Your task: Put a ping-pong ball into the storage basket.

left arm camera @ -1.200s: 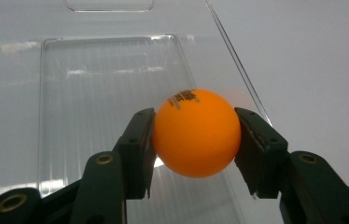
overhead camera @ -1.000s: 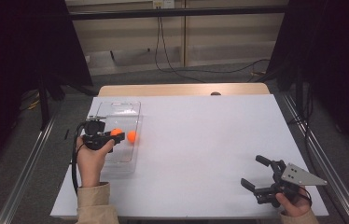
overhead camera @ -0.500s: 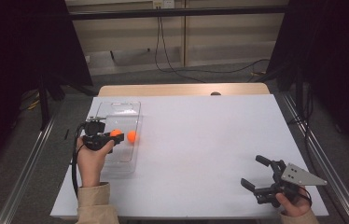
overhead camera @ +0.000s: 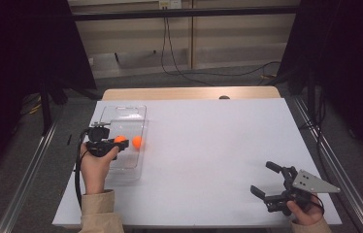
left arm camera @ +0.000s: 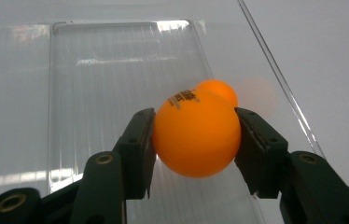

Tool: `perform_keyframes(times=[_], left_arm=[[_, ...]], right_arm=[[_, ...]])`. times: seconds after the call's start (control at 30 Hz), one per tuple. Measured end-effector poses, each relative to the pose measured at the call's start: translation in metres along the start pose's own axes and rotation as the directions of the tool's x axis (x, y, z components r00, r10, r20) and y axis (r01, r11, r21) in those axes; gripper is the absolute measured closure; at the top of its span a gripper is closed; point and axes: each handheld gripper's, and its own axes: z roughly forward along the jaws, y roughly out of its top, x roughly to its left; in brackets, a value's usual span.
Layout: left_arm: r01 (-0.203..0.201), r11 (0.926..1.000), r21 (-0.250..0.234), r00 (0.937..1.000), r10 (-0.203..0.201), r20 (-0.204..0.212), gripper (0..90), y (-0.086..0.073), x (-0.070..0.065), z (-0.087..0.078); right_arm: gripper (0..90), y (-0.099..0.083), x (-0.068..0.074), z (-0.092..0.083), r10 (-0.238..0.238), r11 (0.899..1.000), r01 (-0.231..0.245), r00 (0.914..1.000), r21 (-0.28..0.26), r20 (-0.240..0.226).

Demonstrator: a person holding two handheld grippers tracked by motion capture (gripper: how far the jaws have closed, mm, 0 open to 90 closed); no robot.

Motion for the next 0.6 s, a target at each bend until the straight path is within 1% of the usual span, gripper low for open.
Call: perform_keyframes(times=[0.27,0.37,0.4,0.43,0.53,0.6], left_arm=[[-0.002,1.0,0.006,1.0,0.002,-0.005,50.7,-0.0004,0.0001,0.0025],[0.003,1.0,0.005,1.0,-0.003,-0.008,50.6,-0.0008,0.0003,0.0038],[0.001,0.9999,0.014,1.0,-0.001,-0.006,50.6,-0.0008,0.0007,0.0038],[0.003,0.9999,0.01,1.0,-0.003,-0.007,50.6,-0.0012,0.0007,0.0046],[0.002,0.9997,0.023,1.0,-0.002,-0.009,50.6,-0.0013,0.0009,0.0053],[0.0,0.9998,0.021,1.0,0.0,-0.009,50.5,-0.0016,0.0012,0.006]], right_arm=[[1.8,0.0001,0.0003,-0.0001,0.003,1.0,-0.003,1.0,0.0,-0.001],[1.7,0.0001,0.0003,0.0,0.003,1.0,-0.003,1.0,0.0,-0.001],[1.8,0.0,0.0002,0.0,0.002,1.0,-0.002,1.0,0.0,0.0],[1.8,0.0,0.0002,0.0,0.002,1.0,-0.002,1.0,0.0,0.0],[1.8,0.0,0.0002,0.0,0.002,1.0,-0.002,1.0,0.0,0.001],[1.8,0.0,0.0001,0.0,0.002,1.0,-0.002,1.0,0.0,0.0]])
